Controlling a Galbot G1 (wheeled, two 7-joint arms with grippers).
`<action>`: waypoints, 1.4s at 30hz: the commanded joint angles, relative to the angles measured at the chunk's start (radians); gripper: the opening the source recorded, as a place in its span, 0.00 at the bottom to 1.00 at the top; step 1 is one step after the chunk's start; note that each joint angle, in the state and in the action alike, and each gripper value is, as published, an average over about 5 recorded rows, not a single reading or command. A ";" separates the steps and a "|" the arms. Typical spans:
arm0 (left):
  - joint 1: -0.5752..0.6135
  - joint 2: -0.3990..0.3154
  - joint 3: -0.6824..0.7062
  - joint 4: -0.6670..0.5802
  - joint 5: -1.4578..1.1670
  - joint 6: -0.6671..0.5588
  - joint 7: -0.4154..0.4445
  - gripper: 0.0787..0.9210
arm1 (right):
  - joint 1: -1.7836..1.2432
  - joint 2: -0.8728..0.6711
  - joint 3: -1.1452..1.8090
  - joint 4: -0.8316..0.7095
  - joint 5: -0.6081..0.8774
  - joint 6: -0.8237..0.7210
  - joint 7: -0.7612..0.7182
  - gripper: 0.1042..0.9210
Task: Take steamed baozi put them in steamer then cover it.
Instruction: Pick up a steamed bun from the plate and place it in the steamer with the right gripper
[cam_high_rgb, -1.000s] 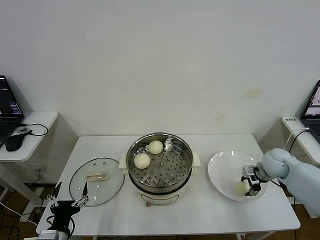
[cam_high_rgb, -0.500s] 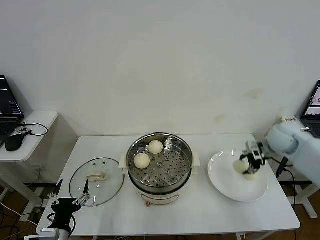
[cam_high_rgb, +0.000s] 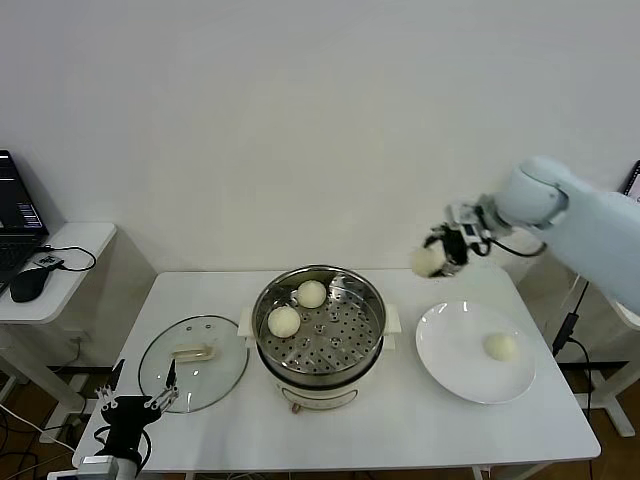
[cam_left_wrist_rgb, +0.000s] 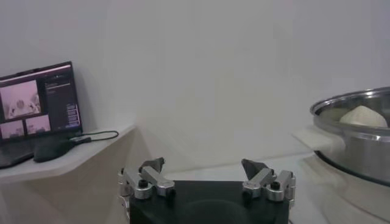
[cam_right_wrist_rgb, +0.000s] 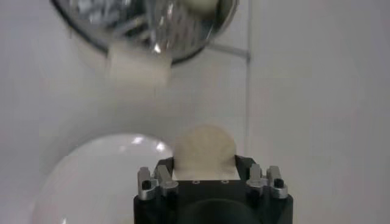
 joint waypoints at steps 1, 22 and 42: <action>-0.001 -0.003 -0.006 0.005 -0.002 -0.004 0.000 0.88 | 0.159 0.205 -0.200 0.057 0.129 0.074 0.052 0.65; -0.002 -0.044 -0.026 -0.013 -0.010 -0.011 -0.003 0.88 | 0.044 0.469 -0.348 -0.014 -0.101 0.373 0.088 0.66; 0.000 -0.053 -0.019 -0.005 -0.009 -0.016 -0.005 0.88 | 0.038 0.473 -0.375 0.025 -0.109 0.392 0.052 0.67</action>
